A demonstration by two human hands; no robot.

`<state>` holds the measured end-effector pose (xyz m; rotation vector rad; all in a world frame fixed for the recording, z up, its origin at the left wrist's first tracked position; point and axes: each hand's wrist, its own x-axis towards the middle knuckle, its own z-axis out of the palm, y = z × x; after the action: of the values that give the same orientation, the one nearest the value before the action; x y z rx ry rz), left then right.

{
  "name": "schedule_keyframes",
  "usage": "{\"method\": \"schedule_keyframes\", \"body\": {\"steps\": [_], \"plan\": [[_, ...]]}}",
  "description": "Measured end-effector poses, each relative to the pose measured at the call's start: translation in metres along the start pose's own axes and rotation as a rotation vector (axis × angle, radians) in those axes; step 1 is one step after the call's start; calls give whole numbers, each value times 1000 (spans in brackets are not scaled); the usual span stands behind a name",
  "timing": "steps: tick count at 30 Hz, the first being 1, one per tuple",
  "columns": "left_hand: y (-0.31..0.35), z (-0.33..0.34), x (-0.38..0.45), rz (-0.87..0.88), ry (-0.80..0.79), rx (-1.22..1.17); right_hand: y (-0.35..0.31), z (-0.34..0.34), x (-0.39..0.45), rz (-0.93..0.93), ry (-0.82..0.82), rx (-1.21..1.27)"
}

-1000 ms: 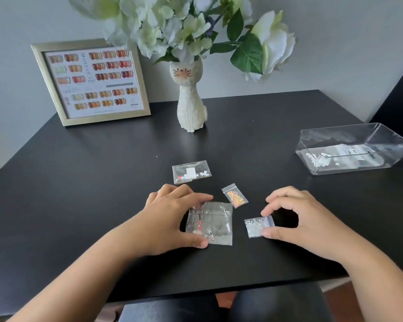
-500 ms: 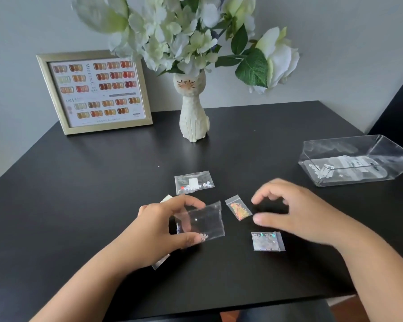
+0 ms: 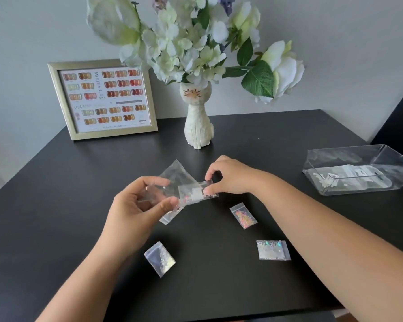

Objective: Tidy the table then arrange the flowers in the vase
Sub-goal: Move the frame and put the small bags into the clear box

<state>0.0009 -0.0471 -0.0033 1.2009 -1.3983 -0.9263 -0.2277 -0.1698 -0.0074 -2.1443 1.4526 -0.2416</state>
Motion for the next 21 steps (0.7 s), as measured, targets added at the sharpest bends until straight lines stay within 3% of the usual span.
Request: {"method": "schedule_keyframes", "body": {"steps": [9, 17, 21], "plan": [[14, 28, 21, -108, -52, -246, 22, -16, -29, 50, 62, 411], [37, 91, 43, -8, -293, -152, 54, -66, -110, -10, 493, 479], [56, 138, 61, 82, -403, -96, 94, -107, -162, 70, 734, 438]]}}
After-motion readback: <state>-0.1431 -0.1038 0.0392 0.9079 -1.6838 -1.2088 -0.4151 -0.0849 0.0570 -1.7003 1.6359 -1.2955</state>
